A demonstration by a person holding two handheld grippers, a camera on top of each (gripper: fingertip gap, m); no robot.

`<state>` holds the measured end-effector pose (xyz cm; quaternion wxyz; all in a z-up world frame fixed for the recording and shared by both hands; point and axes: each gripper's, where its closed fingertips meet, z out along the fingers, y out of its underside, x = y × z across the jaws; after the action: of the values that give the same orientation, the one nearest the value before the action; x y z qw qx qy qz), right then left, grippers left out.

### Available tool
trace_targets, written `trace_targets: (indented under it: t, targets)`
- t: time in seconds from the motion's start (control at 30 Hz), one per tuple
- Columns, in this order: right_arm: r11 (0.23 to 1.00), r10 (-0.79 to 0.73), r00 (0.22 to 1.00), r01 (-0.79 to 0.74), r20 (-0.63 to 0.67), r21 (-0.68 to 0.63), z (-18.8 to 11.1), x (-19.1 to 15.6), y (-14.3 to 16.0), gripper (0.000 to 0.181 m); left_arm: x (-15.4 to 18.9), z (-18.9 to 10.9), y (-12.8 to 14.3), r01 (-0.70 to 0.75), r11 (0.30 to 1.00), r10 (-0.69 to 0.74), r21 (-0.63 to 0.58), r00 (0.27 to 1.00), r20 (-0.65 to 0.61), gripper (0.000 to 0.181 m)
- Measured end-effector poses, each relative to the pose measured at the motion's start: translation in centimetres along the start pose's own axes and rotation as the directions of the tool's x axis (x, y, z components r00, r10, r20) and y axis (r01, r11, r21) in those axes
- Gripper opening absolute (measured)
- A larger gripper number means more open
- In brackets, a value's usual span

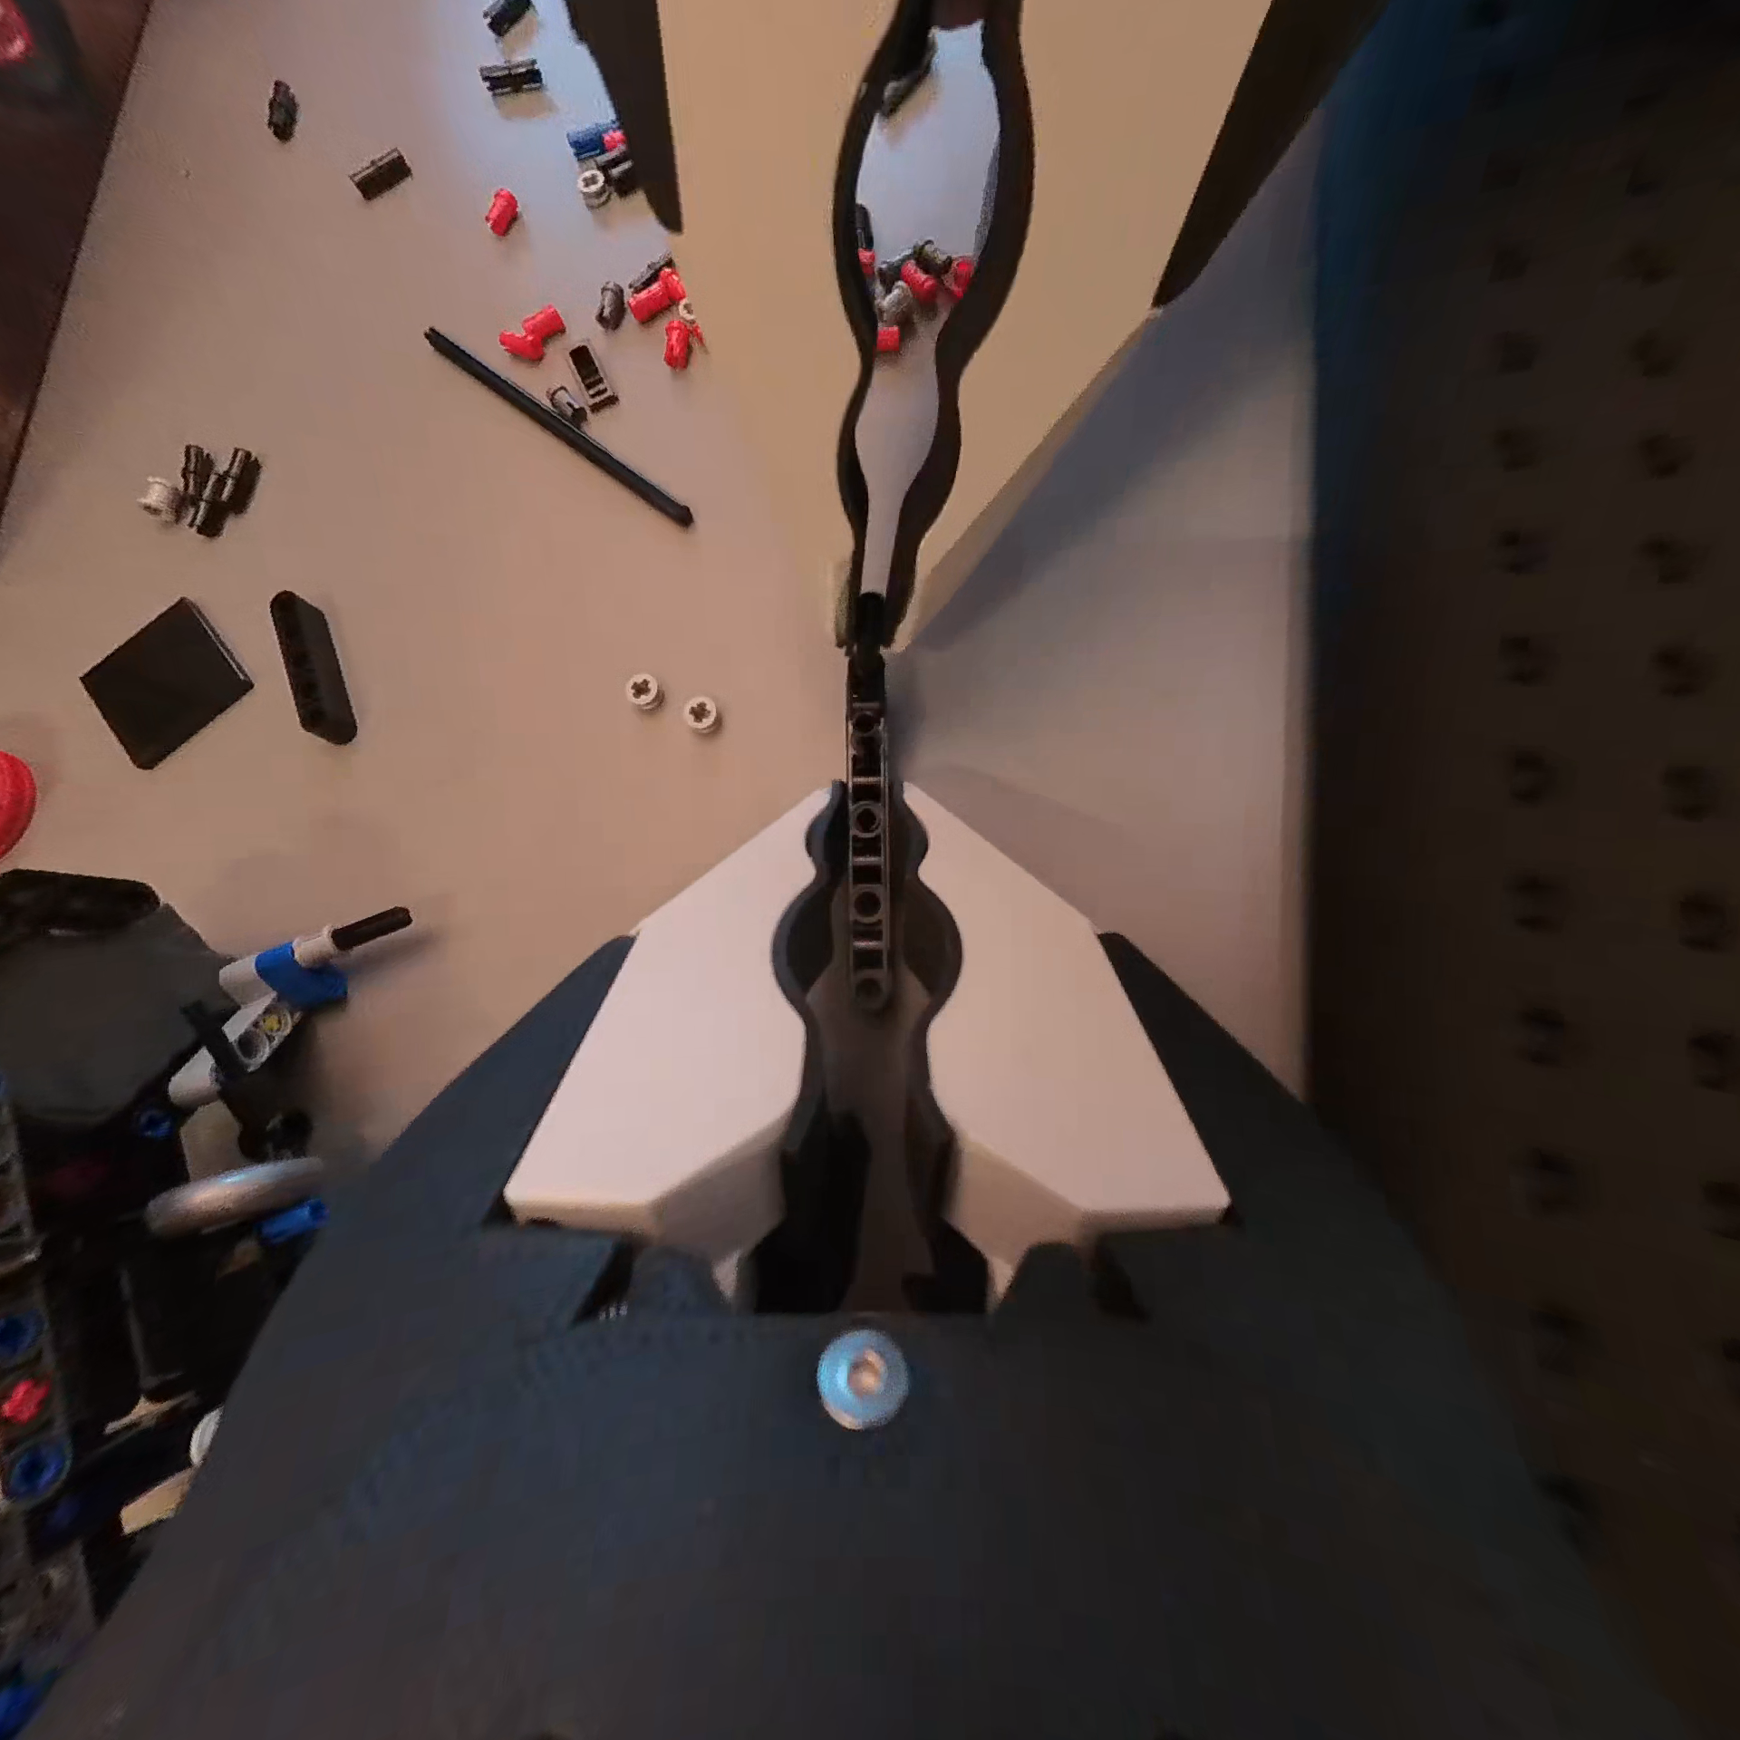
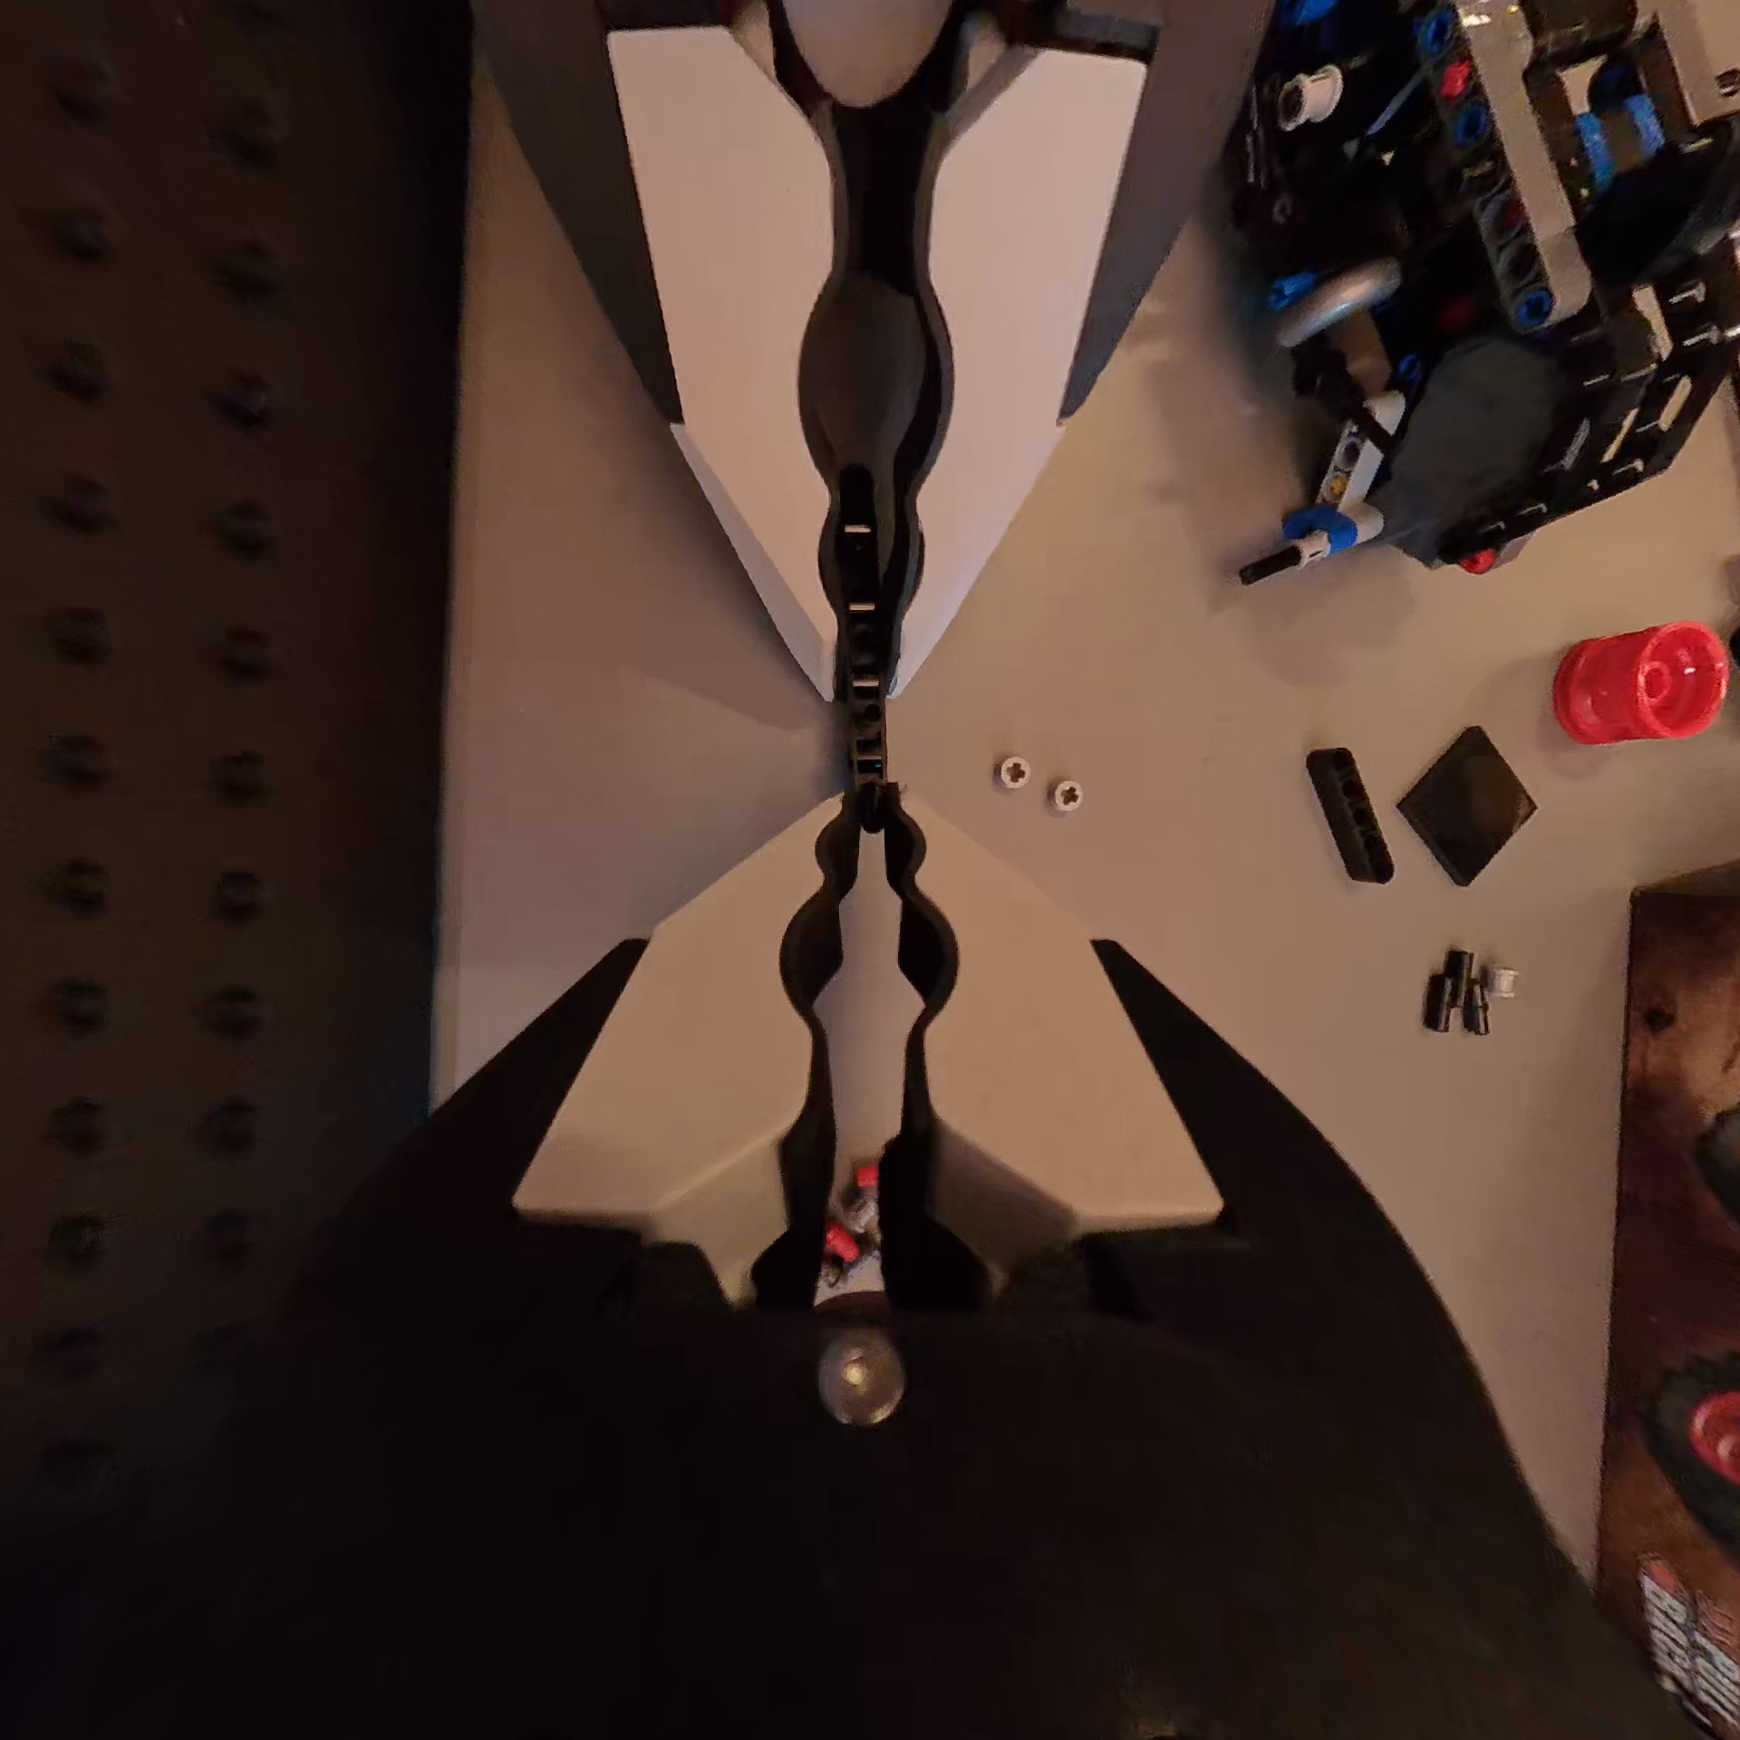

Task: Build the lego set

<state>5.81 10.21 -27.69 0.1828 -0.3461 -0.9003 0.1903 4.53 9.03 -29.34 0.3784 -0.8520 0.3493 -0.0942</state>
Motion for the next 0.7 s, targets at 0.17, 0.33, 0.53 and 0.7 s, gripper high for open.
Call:
trace_targets:
  t: [0.17, 0.33, 0.53, 0.7]
  targets:
    - [0.993, -0.08, 0.997, 0.079, -0.002, -0.083, -0.04, -0.16, 0.09, 0.002, 0.09, 0.07, -0.07, 0.009, 1.0, -0.009, 0.003, 1.0, -0.013, 0.007]
    - [0.984, -0.128, 0.991, 0.132, 0.043, -0.123, 0.0, -0.21, 0.12, 0.002, 0.09, 0.07, -0.06, 0.031, 0.999, -0.031, 0.01, 0.999, -0.03, 0.007]
    - [0.968, -0.168, 0.981, 0.182, 0.094, -0.17, 0.03, -0.26, 0.12, 0.002, 0.09, 0.09, -0.06, 0.047, 0.999, -0.046, 0.013, 0.998, -0.045, 0.006]
    - [0.96, -0.189, 0.974, 0.21, 0.124, -0.186, 0.07, -0.26, 0.13, 0.002, 0.09, 0.1, -0.06, 0.057, 0.998, -0.056, 0.015, 0.997, -0.055, 0.006]
